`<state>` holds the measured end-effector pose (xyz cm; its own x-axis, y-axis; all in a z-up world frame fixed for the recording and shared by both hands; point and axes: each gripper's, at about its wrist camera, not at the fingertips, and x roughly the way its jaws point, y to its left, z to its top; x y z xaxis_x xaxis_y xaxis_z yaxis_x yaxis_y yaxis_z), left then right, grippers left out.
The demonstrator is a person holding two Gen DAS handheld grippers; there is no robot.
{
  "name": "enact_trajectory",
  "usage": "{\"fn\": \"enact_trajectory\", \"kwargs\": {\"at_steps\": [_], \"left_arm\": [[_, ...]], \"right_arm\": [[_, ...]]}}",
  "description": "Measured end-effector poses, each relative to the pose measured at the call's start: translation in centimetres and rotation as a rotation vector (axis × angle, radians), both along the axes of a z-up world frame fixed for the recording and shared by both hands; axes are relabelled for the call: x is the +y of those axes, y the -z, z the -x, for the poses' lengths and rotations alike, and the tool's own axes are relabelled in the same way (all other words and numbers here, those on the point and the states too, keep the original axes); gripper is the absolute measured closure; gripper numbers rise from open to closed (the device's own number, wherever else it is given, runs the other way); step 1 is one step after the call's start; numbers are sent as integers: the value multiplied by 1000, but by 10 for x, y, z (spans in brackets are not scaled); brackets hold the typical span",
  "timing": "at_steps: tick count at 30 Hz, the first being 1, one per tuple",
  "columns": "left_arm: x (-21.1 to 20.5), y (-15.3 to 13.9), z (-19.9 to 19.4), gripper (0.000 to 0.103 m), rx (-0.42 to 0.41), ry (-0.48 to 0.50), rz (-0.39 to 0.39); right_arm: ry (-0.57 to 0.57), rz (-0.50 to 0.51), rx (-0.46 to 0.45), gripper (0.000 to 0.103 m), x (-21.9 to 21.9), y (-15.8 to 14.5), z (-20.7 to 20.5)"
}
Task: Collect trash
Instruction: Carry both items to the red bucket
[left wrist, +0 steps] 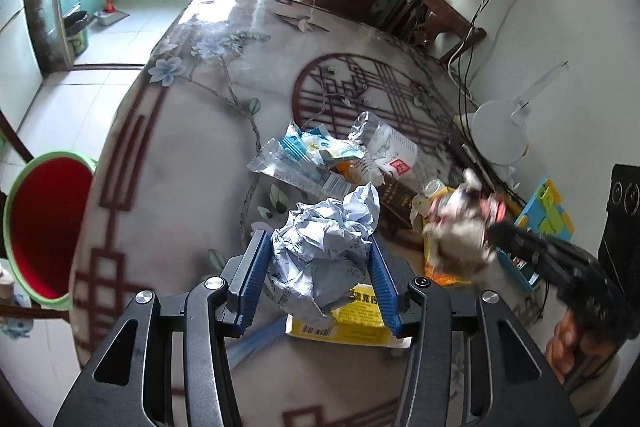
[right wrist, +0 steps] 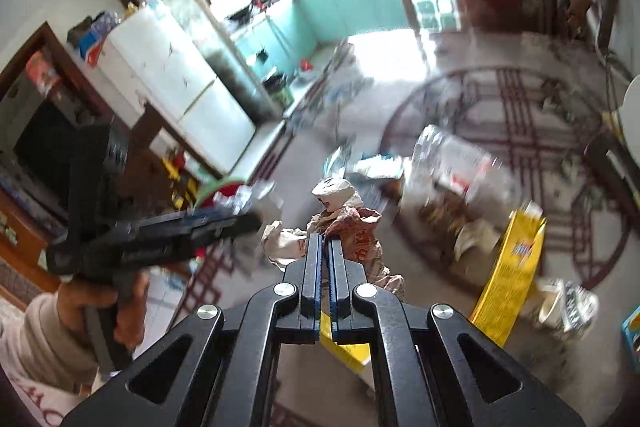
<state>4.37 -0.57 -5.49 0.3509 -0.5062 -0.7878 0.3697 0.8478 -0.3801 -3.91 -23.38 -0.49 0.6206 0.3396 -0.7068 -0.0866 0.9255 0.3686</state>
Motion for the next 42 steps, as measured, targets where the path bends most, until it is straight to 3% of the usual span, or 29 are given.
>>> {"fn": "enact_trajectory", "kwargs": {"at_steps": [7,11,23,42], "left_arm": [[14,-9,3,56,-49,-51,-12],[29,-9,2,56,-85,-93,-57],[87,2,-9,56,-65,-237,-80],[177,21,-36,56,-27,-258,-79]], "right_arm": [[6,-10,-12,101,4,-8,-4],[-8,-11,-26,101,14,-9,-8],[-67,4,-51,101,56,-14,-21],[-102,34,-13,101,164,-2,-66]]}}
